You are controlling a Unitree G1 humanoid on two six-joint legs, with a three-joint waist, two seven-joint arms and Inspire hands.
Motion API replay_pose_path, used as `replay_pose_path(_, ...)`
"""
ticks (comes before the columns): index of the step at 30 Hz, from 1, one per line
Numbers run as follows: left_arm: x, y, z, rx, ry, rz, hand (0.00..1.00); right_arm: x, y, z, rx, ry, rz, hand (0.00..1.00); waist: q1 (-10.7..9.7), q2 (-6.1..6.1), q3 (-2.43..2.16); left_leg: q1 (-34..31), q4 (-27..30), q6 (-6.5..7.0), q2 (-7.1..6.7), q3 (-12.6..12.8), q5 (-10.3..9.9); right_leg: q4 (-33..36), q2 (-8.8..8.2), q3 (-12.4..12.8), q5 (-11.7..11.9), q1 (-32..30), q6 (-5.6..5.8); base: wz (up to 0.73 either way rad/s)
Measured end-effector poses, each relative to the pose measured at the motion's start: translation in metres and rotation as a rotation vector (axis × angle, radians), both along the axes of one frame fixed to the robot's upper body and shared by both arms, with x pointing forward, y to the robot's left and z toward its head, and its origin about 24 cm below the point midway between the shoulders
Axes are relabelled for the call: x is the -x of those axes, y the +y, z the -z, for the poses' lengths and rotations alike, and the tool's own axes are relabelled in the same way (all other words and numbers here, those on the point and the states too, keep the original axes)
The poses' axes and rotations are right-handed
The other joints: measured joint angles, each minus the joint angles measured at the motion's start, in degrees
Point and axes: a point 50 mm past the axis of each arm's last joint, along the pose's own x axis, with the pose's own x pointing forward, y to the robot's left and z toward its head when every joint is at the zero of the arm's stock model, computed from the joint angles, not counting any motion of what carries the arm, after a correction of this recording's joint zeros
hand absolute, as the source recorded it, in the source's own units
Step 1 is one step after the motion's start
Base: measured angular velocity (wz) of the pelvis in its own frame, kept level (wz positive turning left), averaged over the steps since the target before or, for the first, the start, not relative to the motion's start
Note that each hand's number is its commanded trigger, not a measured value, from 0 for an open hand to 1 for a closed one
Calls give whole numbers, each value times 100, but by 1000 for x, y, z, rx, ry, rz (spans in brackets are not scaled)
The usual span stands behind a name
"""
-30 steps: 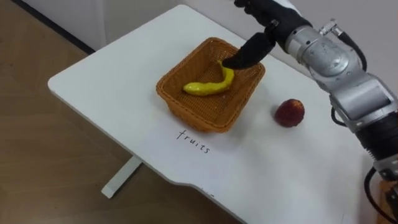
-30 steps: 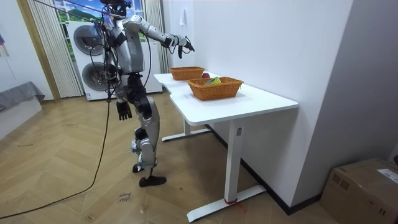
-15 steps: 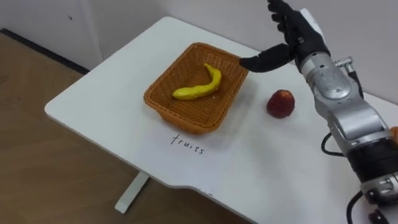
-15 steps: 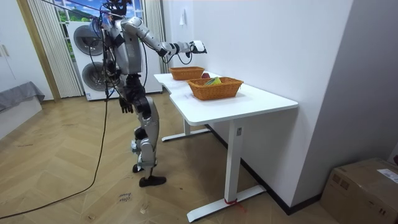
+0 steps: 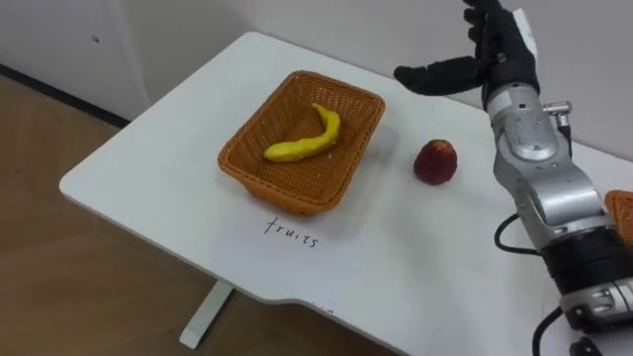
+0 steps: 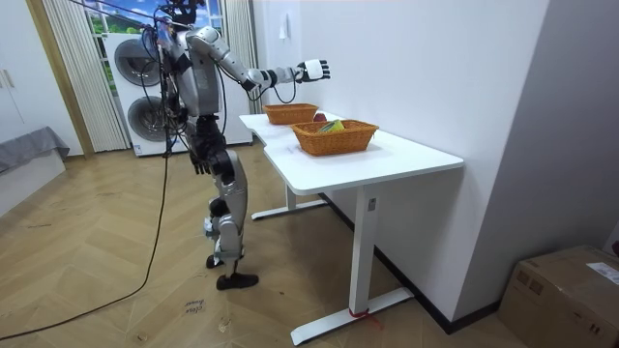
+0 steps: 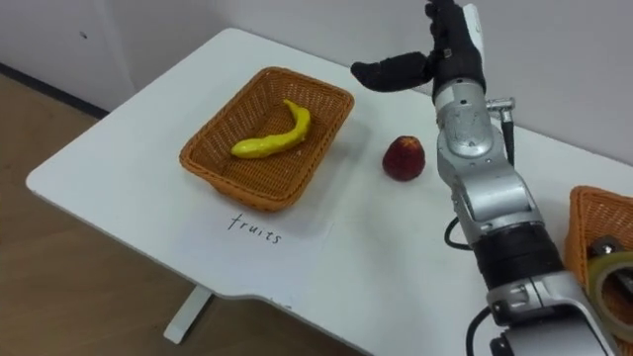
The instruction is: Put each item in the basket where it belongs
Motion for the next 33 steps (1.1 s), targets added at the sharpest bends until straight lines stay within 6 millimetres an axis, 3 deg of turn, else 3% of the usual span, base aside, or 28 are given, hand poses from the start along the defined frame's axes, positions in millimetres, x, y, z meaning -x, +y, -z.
replay_pose_path(2, 5, -1, 0, 2, 10, -8, 0, 5, -4, 11, 0, 31, 11, 0, -26, 6, -23, -10, 7, 1, -5, -9, 0, -1, -1, -4, 0, 4, 0, 2)
replay_pose_path(8, 11, -4, 2, 12, 25, -18, 0, 8, -9, 17, -23, 46, 42, 0, -136, 41, -6, -75, 20, -3, -15, -9, 7, -13, -11, -2, -8, -51, 0, 0)
replay_pose_path(15, 12, -4, 2, 12, 31, -19, 0, 8, -15, 17, -58, 42, 94, 0, -214, -60, -59, -66, 1, 1, -30, 5, 21, -20, -9, -15, -71, -34, 16, 2)
replay_pose_path(18, 12, -4, 3, 11, 33, -20, 0, 8, -18, 23, -62, 64, 105, 0, -236, -87, -46, -61, -13, 3, -32, 6, 19, -12, -8, -43, -73, -26, 20, 5)
replay_pose_path(19, 12, -3, 3, 9, 35, -20, 0, 8, -21, 28, -60, 88, 118, 0, -236, -97, -13, -63, -16, 4, -32, 4, 19, -9, -10, -56, -74, -25, 22, 4)
replay_pose_path(22, 16, -4, 3, 11, 47, -21, 0, 9, -26, 41, -77, 141, 142, 0, -230, -111, 14, -89, -13, 5, -33, -26, 16, -10, -16, -51, -75, -50, 23, 0)
replay_pose_path(33, 19, -7, 6, 29, 78, -6, 0, 12, -34, 53, -76, 201, 162, 0, -279, -77, 18, -285, -10, 8, -34, 2, 24, -3, -2, -50, -74, -266, 22, 0)
